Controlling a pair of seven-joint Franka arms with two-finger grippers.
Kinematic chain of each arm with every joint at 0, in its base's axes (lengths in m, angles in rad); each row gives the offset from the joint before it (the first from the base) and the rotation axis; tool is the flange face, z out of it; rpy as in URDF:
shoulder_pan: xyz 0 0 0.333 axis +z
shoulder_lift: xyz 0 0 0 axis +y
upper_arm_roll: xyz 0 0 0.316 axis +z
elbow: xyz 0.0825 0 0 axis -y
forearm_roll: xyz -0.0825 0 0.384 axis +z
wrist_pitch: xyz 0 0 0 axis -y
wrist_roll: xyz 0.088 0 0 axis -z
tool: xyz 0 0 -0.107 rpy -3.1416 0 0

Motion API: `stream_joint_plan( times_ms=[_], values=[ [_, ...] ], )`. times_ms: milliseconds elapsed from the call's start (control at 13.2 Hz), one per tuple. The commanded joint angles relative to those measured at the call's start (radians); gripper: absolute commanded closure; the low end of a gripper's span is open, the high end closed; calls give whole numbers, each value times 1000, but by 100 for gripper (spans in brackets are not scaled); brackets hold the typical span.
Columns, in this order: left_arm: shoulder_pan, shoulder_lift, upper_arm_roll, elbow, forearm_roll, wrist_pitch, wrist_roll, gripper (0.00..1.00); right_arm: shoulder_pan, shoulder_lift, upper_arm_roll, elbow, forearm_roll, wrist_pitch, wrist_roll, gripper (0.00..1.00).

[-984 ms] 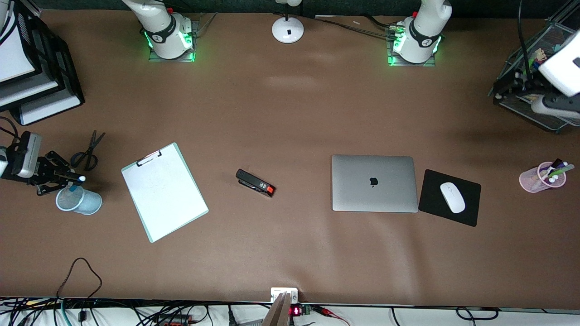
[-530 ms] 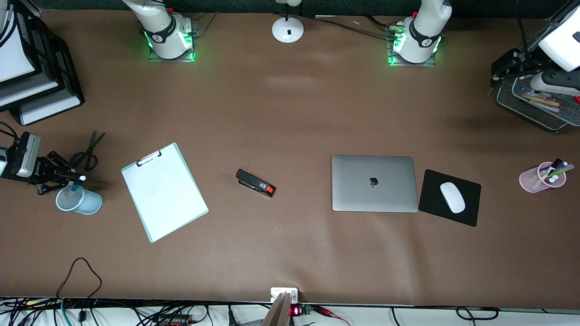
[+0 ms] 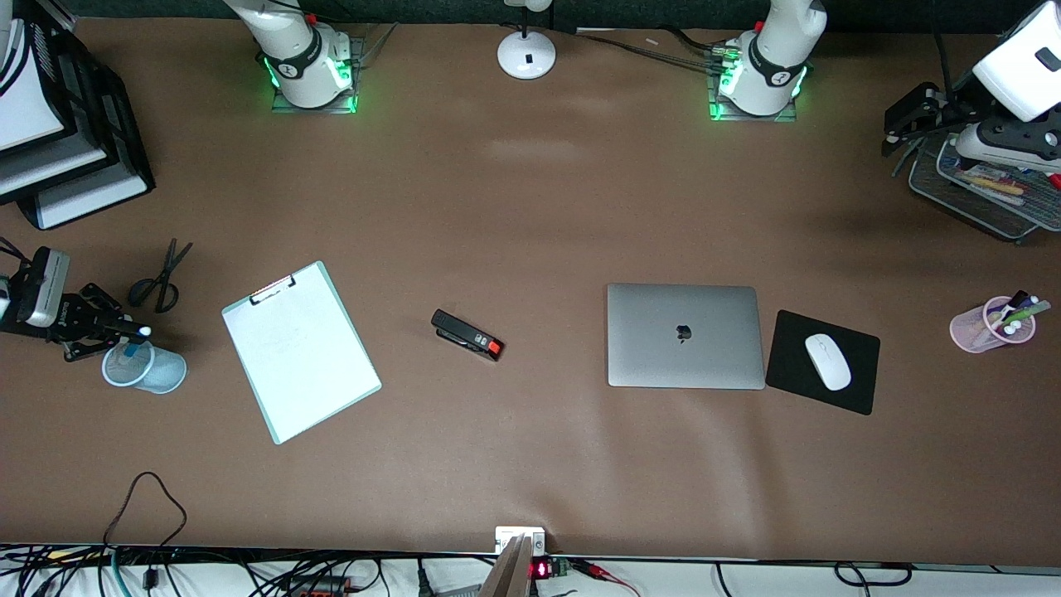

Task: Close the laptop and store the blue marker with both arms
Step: 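Lower the blue marker into the light blue cup and open the right gripper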

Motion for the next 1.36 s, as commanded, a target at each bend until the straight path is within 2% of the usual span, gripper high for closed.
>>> stream_joint_plan(
  times_ms=[0,227,378,454,530,605,681,757,984,1286],
  values=[
    [-2,-7,-4,-23,-27,53,20,0,-22,35,14,43,24,-1,-40,96],
    [-3,11,-11,-25,-27,69,20,0,-42,58,12,62,24,3,-40,96],
    [8,-4,-60,-54,-21,56,15,0,-46,71,12,70,24,4,-40,95],
    [9,-4,-62,-54,-21,56,15,0,-46,84,12,81,24,7,-40,92],
    [9,-3,-62,-54,-20,59,15,0,-45,100,12,101,24,8,-37,80],
    [11,0,-62,-53,-20,64,15,0,-45,107,12,104,24,10,-37,77],
    [12,0,-60,-53,-20,64,15,0,-45,107,12,104,22,10,-35,51],
    [12,0,-60,-54,-20,61,15,0,-45,105,11,104,24,10,-28,1],
    [14,-1,-59,-51,-13,55,14,0,-45,73,8,104,19,-7,145,0],
    [14,3,-57,-50,-12,62,11,0,-2,-19,17,89,7,-30,407,0]
  ],
)
